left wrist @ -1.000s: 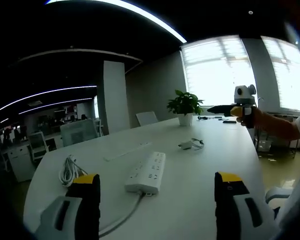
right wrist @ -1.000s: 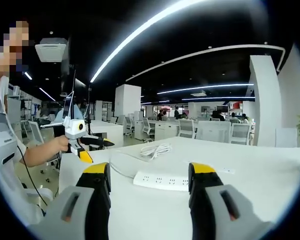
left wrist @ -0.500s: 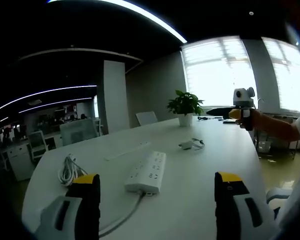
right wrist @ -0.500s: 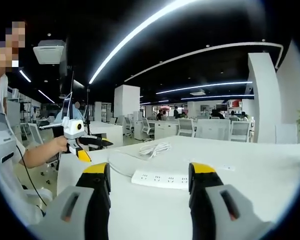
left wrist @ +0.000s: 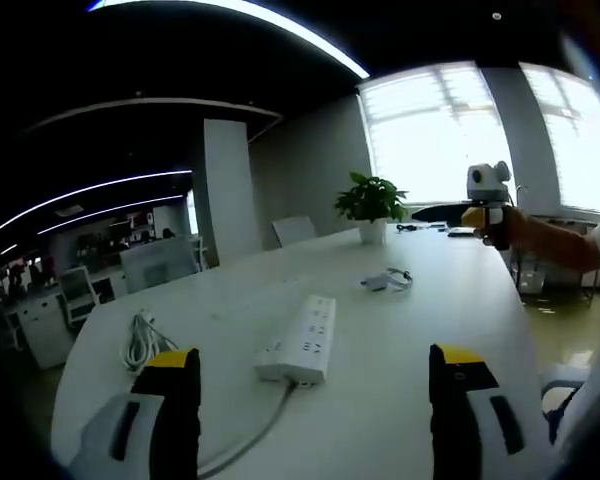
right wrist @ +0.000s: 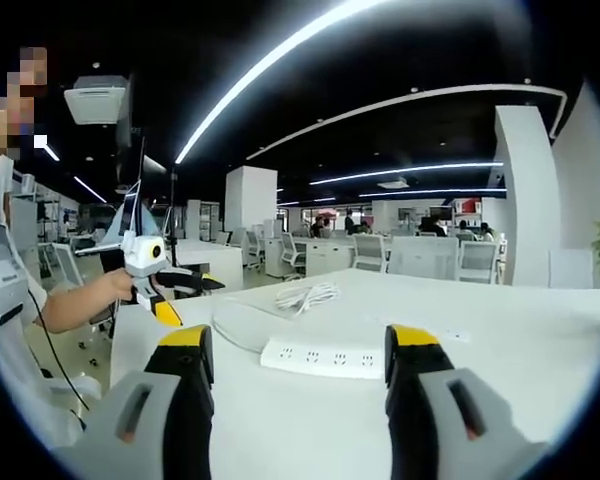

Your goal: Straighten the power strip on the desk, plug the charger into it

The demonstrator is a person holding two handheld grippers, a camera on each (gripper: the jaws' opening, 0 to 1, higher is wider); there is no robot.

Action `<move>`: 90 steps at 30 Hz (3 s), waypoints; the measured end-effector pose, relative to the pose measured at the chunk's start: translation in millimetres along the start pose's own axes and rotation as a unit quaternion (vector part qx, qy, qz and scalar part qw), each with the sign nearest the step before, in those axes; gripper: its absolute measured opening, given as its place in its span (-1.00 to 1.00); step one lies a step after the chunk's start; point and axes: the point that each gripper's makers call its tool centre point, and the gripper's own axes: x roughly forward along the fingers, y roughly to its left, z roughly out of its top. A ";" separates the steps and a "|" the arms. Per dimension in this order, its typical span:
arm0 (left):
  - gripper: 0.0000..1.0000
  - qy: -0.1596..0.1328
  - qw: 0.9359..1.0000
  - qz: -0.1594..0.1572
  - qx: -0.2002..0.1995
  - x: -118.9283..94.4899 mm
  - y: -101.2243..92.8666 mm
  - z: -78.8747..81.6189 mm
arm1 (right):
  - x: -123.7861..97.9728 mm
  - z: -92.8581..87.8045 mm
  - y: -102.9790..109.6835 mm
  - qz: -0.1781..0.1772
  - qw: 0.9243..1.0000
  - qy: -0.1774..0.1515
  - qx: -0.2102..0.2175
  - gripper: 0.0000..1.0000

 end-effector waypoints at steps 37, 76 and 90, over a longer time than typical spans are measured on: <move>0.92 0.022 0.999 -0.002 -0.047 70.2 19.7 -41.3 | 12.3 -26.8 -25.1 0.007 1.000 0.012 0.024 0.36; 0.89 0.039 0.998 0.002 -0.044 105.8 33.7 -69.1 | 44.8 -50.3 -55.2 0.010 0.999 0.042 0.013 0.35; 0.90 0.041 0.998 -0.005 -0.037 113.5 31.0 -77.3 | 68.8 -48.9 -68.8 0.013 0.998 0.063 -0.006 0.35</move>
